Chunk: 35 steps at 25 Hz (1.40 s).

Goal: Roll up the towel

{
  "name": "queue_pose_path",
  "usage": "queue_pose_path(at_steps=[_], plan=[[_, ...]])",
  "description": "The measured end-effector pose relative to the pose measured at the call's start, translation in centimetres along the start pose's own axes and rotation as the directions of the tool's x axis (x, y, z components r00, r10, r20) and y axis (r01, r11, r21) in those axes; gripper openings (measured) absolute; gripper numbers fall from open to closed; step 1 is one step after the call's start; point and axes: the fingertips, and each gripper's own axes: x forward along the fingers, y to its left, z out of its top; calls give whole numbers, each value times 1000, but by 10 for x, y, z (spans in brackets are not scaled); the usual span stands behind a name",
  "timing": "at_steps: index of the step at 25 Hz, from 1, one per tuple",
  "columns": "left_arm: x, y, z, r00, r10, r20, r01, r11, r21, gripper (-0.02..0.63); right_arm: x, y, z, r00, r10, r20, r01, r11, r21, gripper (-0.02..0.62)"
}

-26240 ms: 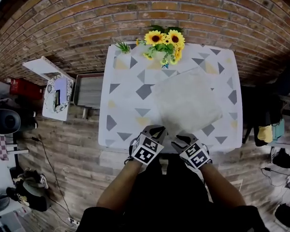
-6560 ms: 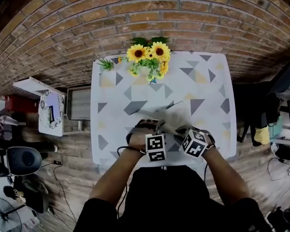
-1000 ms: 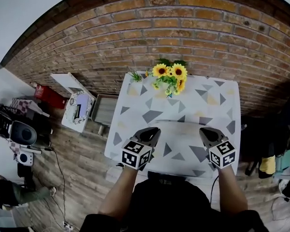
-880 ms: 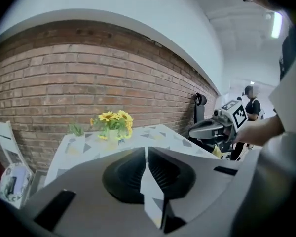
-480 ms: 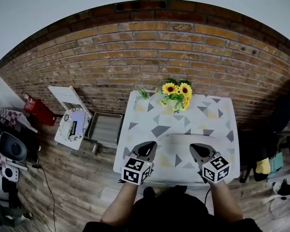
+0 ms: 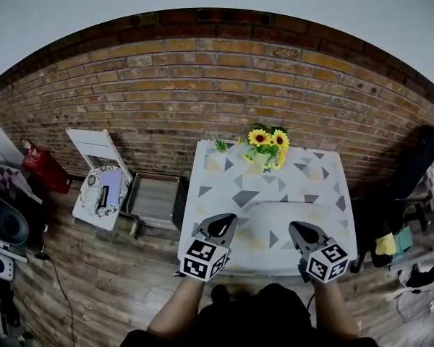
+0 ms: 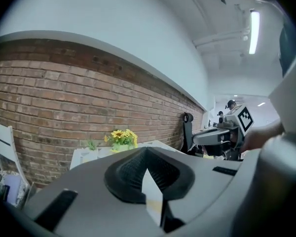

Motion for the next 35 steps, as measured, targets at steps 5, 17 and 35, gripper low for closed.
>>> queue_pose_path(at_steps=[5,17,35], plan=[[-8,3,12,1000,20,12,-20,998,64,18,-3,2,30,999,10,40,-7,997,-79,17],[4,11,86,982,170,81,-175,983,57,18,-34,-26,115,970,134,201,-109,986,-128,18],[35,-18,90,990,120,80,-128,986,103,20,-47,-56,109,974,100,205,-71,987,-143,17]])
